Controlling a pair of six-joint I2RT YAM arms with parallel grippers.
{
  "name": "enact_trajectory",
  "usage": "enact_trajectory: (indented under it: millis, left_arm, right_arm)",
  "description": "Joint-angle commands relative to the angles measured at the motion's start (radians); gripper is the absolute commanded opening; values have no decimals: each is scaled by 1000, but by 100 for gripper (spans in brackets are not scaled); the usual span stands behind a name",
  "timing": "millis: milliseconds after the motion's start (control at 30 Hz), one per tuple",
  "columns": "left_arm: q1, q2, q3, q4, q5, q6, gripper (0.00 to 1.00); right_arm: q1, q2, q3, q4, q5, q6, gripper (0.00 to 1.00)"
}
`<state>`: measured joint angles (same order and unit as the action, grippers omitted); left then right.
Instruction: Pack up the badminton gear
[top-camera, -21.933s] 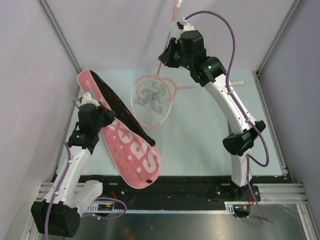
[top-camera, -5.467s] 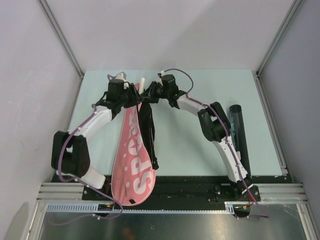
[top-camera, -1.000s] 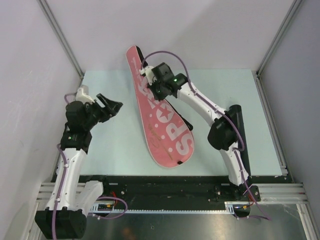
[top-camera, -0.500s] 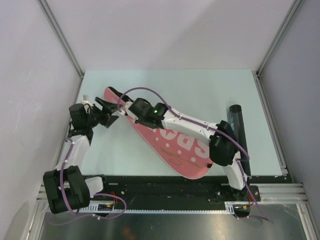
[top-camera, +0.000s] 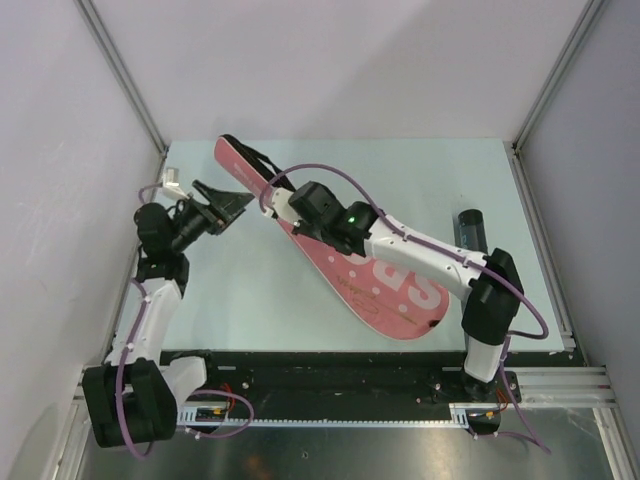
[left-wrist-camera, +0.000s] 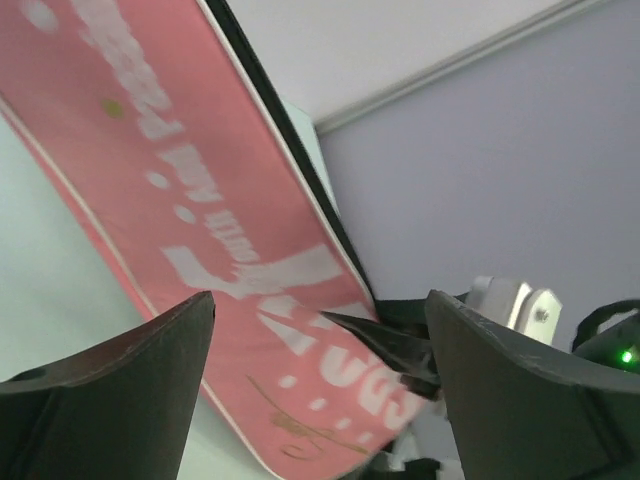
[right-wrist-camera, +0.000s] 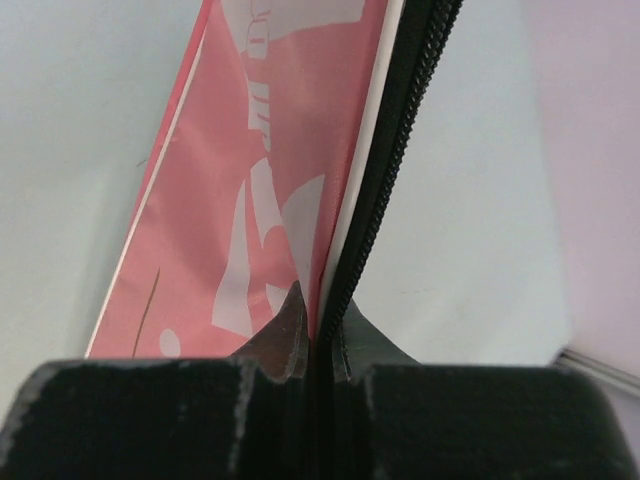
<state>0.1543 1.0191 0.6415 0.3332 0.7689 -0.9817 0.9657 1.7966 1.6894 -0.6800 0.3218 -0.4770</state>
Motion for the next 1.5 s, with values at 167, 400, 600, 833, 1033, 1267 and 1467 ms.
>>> enact_trajectory:
  millis: [167, 400, 600, 833, 1033, 1267, 1467]
  left_arm:
    - [-233, 33, 197, -312, -283, -90, 100]
    - [-278, 168, 250, -326, -329, -173, 100]
    - [-280, 202, 204, -355, -382, -128, 99]
    - [-280, 308, 260, -353, -433, 144, 46]
    - [-253, 375, 293, -353, -445, 303, 0]
    - [-236, 371, 262, -350, -488, 321, 0]
    - [-216, 394, 261, -350, -491, 334, 0]
  right_arm:
    - [117, -46, -94, 473, 329, -247, 0]
    - [177, -19, -111, 549, 385, -310, 0]
    - [194, -10, -140, 609, 424, -321, 0]
    - [240, -19, -192, 723, 431, -335, 0]
    - [200, -62, -174, 310, 229, 79, 84]
    - [145, -354, -279, 10, -99, 486, 100]
    - [-31, -612, -404, -79, -61, 694, 100]
